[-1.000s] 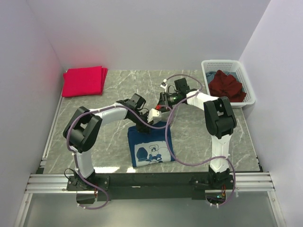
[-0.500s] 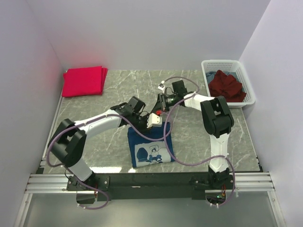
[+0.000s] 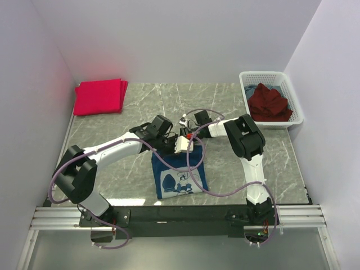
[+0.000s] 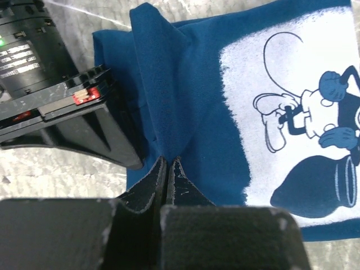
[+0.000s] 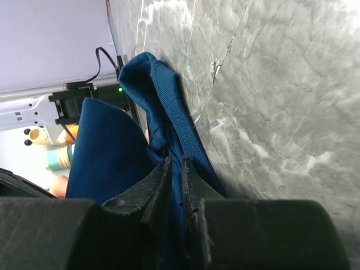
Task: Fold and stack the t-shirts
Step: Fold the tshirt
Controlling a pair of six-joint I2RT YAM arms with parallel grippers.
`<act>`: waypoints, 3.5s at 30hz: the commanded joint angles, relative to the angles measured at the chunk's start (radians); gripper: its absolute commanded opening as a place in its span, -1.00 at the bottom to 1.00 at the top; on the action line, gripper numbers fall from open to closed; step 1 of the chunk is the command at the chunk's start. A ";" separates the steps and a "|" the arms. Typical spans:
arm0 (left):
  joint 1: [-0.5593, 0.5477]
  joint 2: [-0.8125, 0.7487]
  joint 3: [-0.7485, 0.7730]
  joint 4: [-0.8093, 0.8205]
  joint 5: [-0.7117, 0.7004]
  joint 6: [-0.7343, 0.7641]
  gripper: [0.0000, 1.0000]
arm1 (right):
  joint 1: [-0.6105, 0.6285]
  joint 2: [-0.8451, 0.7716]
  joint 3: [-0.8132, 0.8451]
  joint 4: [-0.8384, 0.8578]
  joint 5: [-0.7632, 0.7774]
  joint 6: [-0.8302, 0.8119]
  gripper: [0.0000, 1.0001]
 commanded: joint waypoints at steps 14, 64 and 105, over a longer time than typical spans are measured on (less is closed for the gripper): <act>0.049 0.014 0.135 0.030 -0.057 0.103 -0.99 | 0.001 0.043 -0.042 -0.029 -0.013 -0.051 -0.62; 0.392 -0.037 -0.178 0.195 0.164 -1.071 -0.09 | -0.186 -0.442 -0.078 -0.491 0.377 -0.370 0.09; 0.465 0.042 -0.150 0.185 0.100 -1.034 -0.99 | -0.201 -0.339 -0.048 -0.393 0.386 -0.275 -1.00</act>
